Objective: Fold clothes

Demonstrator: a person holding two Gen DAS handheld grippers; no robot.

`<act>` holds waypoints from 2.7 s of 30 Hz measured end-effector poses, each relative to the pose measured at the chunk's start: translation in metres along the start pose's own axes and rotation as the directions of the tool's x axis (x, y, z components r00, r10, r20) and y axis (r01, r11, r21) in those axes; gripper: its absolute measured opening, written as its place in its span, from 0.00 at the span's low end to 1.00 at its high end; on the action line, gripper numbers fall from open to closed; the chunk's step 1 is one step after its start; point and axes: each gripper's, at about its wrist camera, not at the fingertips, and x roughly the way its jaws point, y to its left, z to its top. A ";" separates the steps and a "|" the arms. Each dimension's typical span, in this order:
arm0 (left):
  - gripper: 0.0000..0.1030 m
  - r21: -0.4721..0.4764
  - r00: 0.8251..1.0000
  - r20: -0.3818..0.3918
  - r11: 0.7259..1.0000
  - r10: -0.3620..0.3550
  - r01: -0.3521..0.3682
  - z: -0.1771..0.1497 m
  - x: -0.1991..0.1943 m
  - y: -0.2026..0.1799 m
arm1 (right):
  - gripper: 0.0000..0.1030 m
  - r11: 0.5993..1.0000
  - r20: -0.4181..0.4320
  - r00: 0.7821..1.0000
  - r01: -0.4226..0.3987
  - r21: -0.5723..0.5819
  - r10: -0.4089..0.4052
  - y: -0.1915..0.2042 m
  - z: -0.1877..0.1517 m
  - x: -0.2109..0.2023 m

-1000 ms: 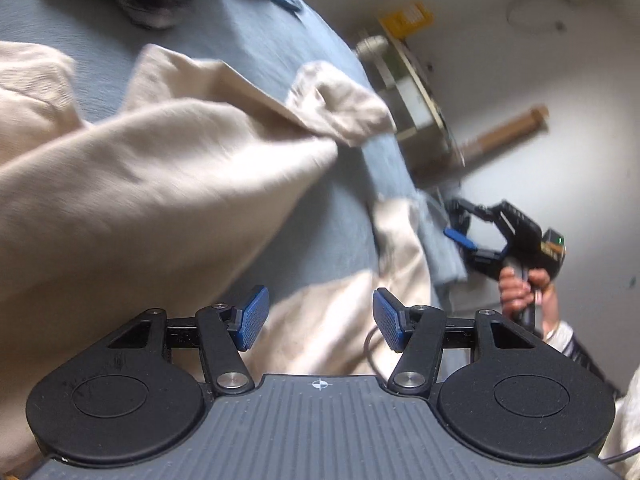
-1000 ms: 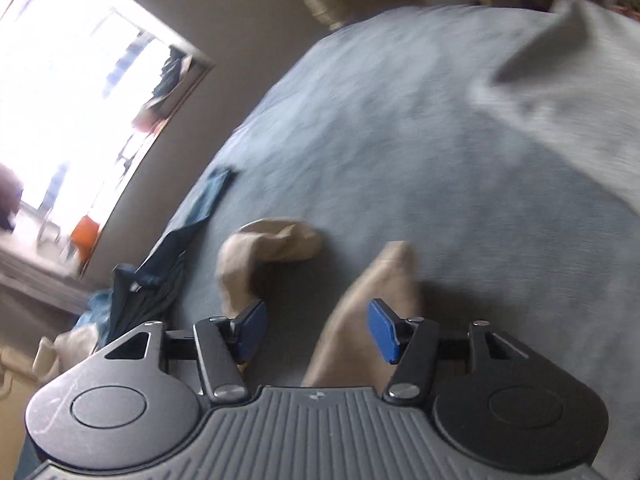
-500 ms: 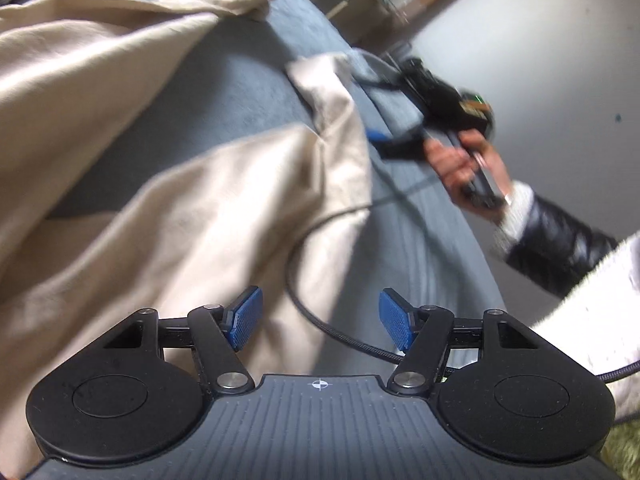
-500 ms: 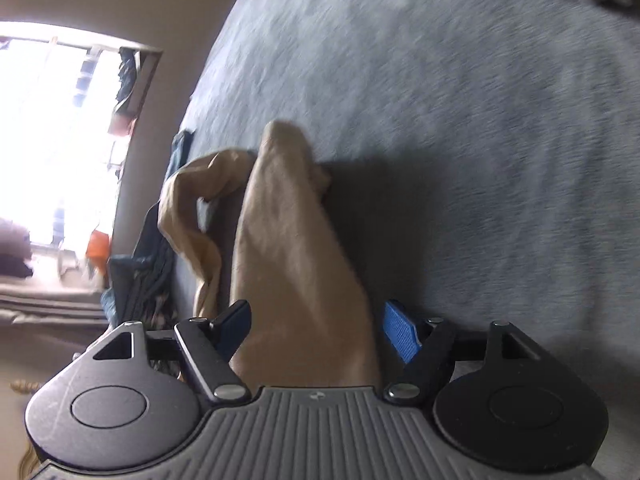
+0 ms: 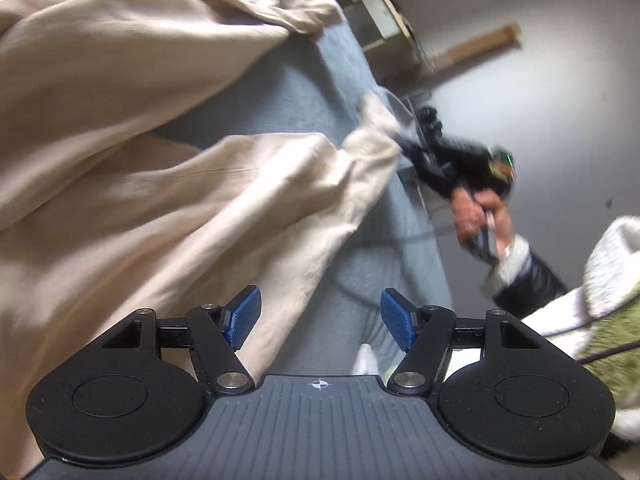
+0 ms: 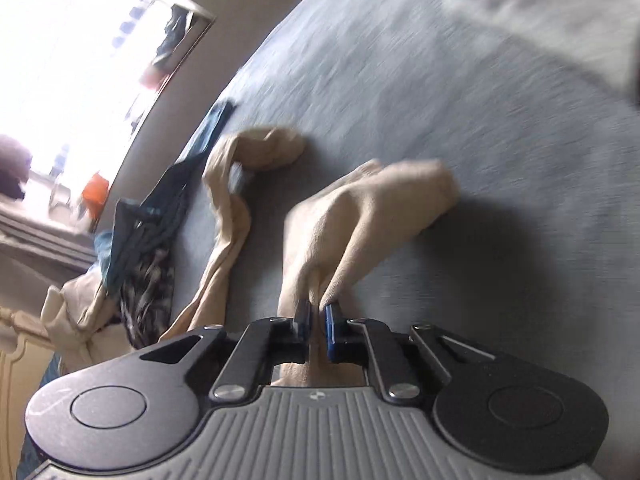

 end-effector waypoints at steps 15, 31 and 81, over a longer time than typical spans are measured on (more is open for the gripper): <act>0.64 -0.098 0.985 -0.121 0.986 0.126 -0.138 -0.026 -0.020 0.019 | 0.26 0.906 -0.300 0.859 0.420 -0.052 -0.415 -0.101 -0.070 -0.097; 0.65 -0.330 0.915 -0.115 0.854 0.386 -0.402 -0.141 -0.135 0.018 | 0.77 0.335 -0.303 0.661 -0.083 -0.938 -0.686 0.045 -0.022 -0.077; 0.66 -0.559 0.676 0.583 0.827 0.451 -0.069 -0.091 -0.162 0.051 | 0.12 0.139 -0.685 0.729 -0.679 -0.720 0.010 0.188 -0.316 0.087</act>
